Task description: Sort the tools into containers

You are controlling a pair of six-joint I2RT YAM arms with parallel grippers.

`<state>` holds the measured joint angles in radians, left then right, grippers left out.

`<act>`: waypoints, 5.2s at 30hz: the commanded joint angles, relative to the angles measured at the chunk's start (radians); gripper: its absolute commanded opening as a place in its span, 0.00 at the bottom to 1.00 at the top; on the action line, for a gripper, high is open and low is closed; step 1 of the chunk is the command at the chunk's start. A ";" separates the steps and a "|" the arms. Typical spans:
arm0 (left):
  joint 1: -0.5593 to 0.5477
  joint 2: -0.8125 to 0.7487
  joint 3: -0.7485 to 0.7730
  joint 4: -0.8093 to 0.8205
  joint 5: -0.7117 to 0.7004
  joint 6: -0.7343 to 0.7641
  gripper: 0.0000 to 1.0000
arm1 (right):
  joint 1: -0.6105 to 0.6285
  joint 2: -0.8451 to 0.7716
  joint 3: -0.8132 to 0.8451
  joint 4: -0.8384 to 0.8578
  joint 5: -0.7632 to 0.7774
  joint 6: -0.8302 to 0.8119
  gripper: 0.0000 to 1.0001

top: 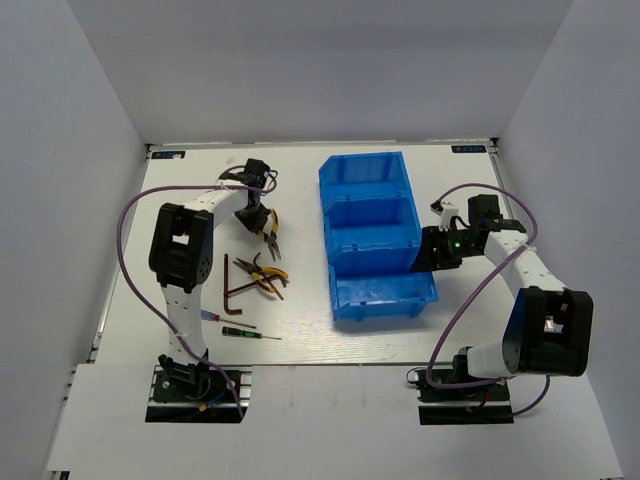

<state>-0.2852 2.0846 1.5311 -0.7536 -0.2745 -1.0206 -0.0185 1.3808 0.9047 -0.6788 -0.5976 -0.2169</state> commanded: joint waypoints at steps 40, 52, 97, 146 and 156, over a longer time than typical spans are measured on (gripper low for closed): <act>-0.167 0.168 0.719 0.530 0.551 0.598 0.61 | 0.006 0.021 0.131 -0.090 -0.189 -0.225 0.68; -0.144 -0.702 -0.227 0.096 0.161 0.519 0.39 | 0.351 0.165 0.485 -0.064 -0.073 -0.340 0.51; -0.141 -1.114 -0.485 -0.076 0.058 0.444 0.82 | 0.364 0.649 0.744 -0.003 0.100 -0.520 0.00; -0.141 -1.023 -0.644 0.105 0.175 0.370 0.82 | 0.118 -0.077 -0.151 0.116 0.608 0.369 0.00; -0.141 -0.873 -0.601 0.168 0.193 0.379 0.82 | 0.109 -0.131 -0.179 0.090 0.509 0.166 0.00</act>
<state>-0.4309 1.2106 0.8841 -0.6262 -0.0887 -0.6445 0.0925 1.2404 0.7738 -0.4656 -0.0448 0.0853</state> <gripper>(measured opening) 0.823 0.210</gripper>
